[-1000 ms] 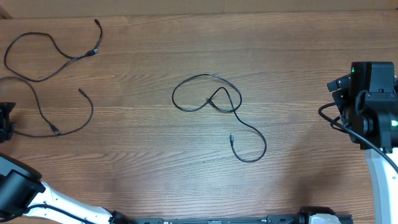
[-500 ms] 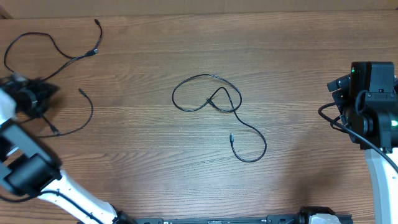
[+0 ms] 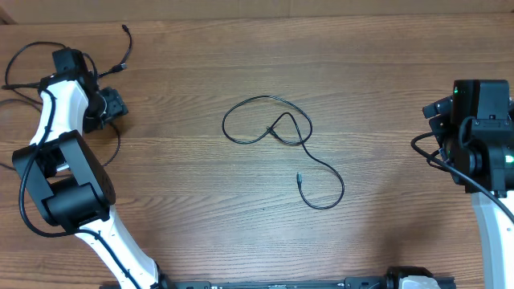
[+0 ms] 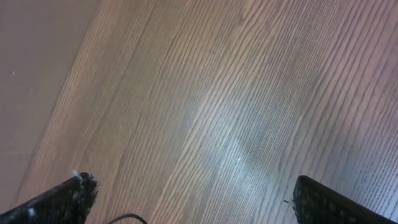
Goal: Untangle cables
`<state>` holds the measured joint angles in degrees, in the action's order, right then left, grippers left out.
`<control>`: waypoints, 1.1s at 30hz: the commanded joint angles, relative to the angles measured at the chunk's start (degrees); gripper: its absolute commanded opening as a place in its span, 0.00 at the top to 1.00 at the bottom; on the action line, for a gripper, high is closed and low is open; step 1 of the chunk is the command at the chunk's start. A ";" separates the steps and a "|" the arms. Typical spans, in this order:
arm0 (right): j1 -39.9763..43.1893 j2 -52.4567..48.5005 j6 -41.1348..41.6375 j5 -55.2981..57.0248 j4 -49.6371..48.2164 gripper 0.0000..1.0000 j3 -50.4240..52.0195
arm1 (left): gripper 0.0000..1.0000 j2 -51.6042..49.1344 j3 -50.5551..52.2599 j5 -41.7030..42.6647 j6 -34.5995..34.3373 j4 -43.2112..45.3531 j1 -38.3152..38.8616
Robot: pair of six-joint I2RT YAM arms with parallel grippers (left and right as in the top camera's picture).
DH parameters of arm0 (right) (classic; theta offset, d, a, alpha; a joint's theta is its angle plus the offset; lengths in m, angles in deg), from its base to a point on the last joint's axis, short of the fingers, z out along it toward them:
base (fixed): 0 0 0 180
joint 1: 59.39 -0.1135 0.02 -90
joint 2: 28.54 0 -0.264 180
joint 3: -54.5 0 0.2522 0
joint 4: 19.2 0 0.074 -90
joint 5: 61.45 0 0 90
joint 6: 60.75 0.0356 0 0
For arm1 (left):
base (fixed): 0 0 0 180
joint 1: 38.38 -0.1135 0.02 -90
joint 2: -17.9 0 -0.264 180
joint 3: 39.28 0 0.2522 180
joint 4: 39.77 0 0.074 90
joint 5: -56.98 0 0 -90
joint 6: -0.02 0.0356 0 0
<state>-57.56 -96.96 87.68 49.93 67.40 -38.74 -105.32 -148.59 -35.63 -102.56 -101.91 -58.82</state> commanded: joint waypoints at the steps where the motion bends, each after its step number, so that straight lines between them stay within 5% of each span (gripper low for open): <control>1: 0.17 0.15 -0.20 0.85 -0.28 0.00 -0.42 | 0.31 2.58 0.70 -3.72 -5.68 -0.31 -0.59; 19: 0.17 0.15 -0.20 0.85 -0.28 0.00 -0.42 | 0.39 -0.98 0.70 0.26 -5.42 -0.11 -0.15; 27: 0.17 0.15 -0.20 0.85 -0.28 0.00 -0.42 | 0.59 -3.02 0.70 -0.94 -5.44 -1.09 -0.26; 33: 0.17 0.15 -0.20 0.85 -0.28 0.00 -0.42 | 0.51 -3.06 0.70 -0.92 -5.42 -0.85 -0.26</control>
<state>-57.54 -96.96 87.68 49.93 67.40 -38.74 -107.85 -148.21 -36.12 -107.85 -102.90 -59.09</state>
